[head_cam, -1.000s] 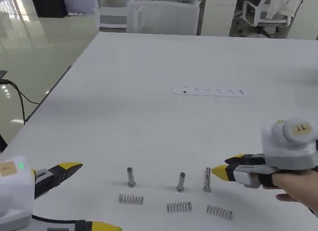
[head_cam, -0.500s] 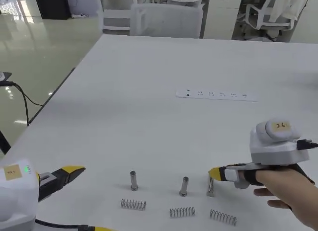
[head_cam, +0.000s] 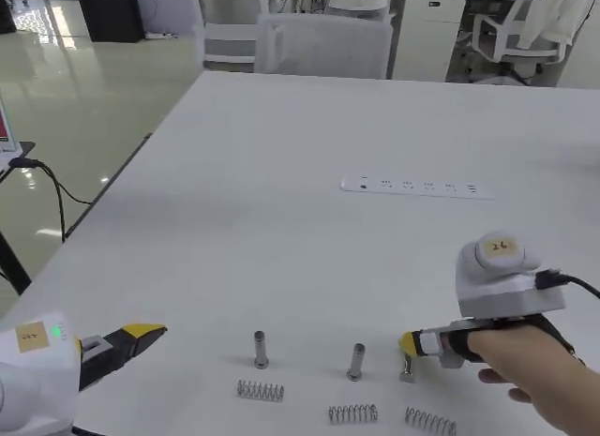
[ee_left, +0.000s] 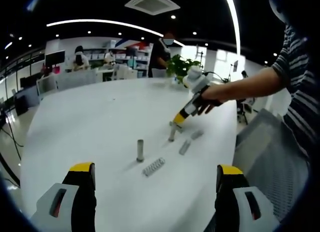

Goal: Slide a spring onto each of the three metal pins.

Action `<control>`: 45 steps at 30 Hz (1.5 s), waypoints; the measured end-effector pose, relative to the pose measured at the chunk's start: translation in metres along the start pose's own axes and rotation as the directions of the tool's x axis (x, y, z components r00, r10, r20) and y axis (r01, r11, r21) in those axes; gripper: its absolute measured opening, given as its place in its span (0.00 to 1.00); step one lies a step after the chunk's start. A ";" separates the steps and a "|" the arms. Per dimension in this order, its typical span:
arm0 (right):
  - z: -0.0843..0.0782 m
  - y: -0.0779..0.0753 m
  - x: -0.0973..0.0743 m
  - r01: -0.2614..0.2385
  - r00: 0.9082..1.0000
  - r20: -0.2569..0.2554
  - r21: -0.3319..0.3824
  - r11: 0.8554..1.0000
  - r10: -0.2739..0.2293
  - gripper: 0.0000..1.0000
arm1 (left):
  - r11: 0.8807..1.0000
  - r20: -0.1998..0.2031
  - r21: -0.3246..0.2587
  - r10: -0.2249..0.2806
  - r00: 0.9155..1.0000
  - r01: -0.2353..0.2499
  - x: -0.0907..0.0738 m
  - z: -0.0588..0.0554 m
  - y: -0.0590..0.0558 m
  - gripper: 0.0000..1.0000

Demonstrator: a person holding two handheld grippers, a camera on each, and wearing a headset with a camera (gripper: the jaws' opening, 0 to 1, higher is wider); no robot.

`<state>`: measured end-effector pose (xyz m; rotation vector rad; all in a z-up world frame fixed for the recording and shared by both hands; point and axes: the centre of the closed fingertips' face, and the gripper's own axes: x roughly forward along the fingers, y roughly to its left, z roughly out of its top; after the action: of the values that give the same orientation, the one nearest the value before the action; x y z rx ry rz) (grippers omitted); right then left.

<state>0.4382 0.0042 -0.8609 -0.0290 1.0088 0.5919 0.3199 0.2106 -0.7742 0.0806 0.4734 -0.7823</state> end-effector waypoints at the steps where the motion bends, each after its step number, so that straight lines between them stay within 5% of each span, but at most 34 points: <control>1: 0.001 0.000 0.000 0.003 1.000 0.004 -0.008 1.000 -0.003 0.13 | 1.000 0.000 0.000 0.001 1.000 -0.001 0.000 0.000 0.000 0.98; 14: 0.000 -0.003 0.000 0.032 0.999 -0.003 -0.115 0.993 -0.032 0.08 | 1.000 -0.011 -0.004 -0.007 1.000 0.007 0.003 -0.004 -0.005 0.98; 20: 0.000 -0.005 -0.001 0.051 0.999 0.001 -0.225 0.973 -0.052 0.05 | 1.000 -0.014 -0.006 -0.005 1.000 0.005 0.002 -0.006 -0.007 0.98; 27: -0.003 -0.003 -0.002 0.027 1.000 -0.001 -0.239 0.971 -0.028 0.05 | 1.000 -0.020 -0.010 -0.007 1.000 0.007 0.003 -0.009 -0.008 0.98; 45: 0.001 0.000 -0.021 -0.002 0.994 0.103 -0.246 0.969 0.028 0.05 | 1.000 -0.001 -0.012 -0.006 1.000 0.006 0.007 -0.004 -0.006 0.98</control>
<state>0.4302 -0.0049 -0.8432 -0.2075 0.8289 0.7226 0.3184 0.2023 -0.7803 0.0686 0.4798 -0.7850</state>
